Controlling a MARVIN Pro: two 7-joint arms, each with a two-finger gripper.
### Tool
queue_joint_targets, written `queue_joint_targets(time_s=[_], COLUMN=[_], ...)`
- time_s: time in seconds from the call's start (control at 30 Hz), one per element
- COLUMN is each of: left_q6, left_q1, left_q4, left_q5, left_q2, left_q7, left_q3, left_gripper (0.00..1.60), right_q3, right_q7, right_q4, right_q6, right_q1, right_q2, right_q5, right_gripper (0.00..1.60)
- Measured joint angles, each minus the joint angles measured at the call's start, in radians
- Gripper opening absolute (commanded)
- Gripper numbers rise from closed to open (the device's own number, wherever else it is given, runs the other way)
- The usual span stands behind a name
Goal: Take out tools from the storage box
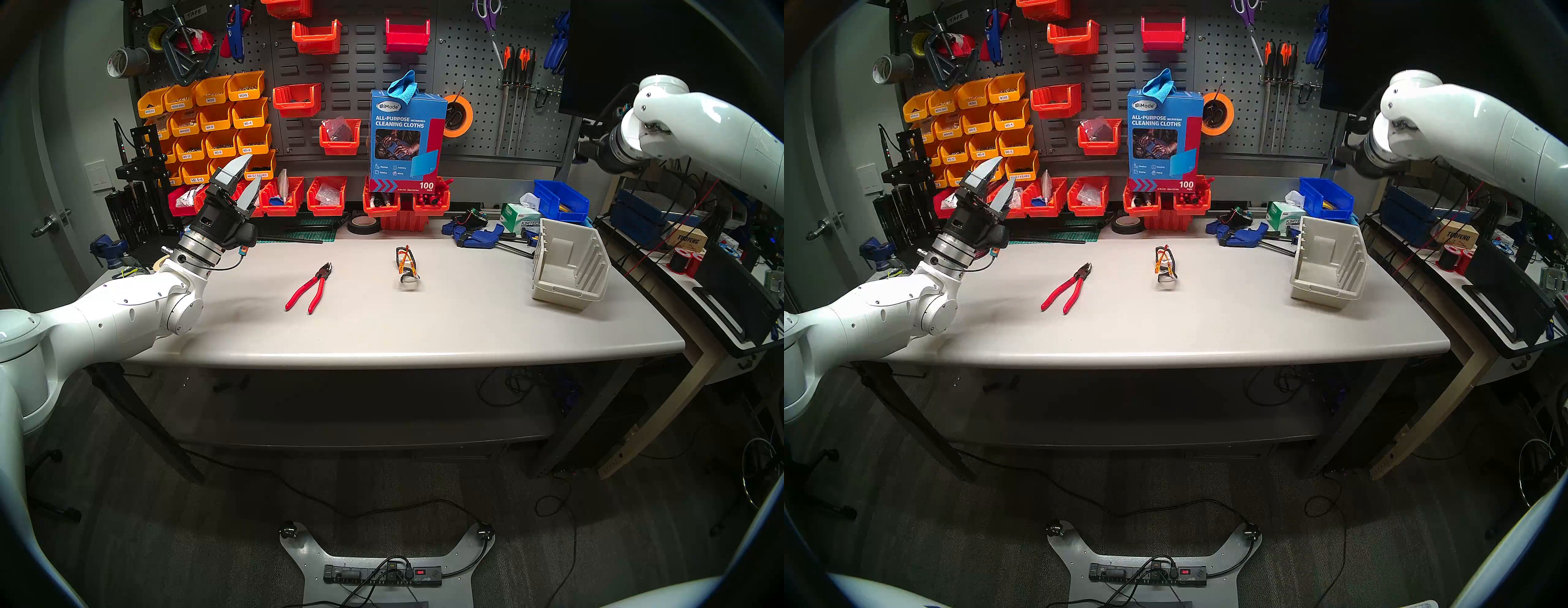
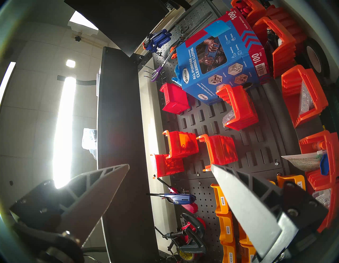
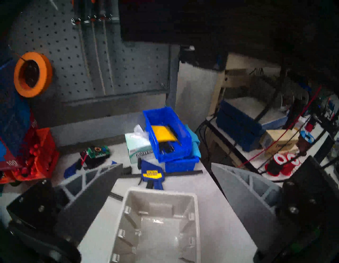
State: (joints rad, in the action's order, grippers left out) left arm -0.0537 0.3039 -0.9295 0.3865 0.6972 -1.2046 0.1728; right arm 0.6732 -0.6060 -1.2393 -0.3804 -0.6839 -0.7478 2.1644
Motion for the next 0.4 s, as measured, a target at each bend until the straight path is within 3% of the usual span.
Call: queue_joint_targets(time_s=[0.4], left_q6=[0.0], left_q1=[0.0], left_q4=[0.0], left_q5=[0.0], left_q2=[0.0], left_q7=[0.0], left_q3=[0.0], left_gripper=[1.6], right_q3=[0.046], right_q7=[0.078], right_q4=[-0.081], right_q6=[0.175], right_q1=[-0.033], right_q2=[-0.037], right_q5=[-0.294], right_gripper=[1.6])
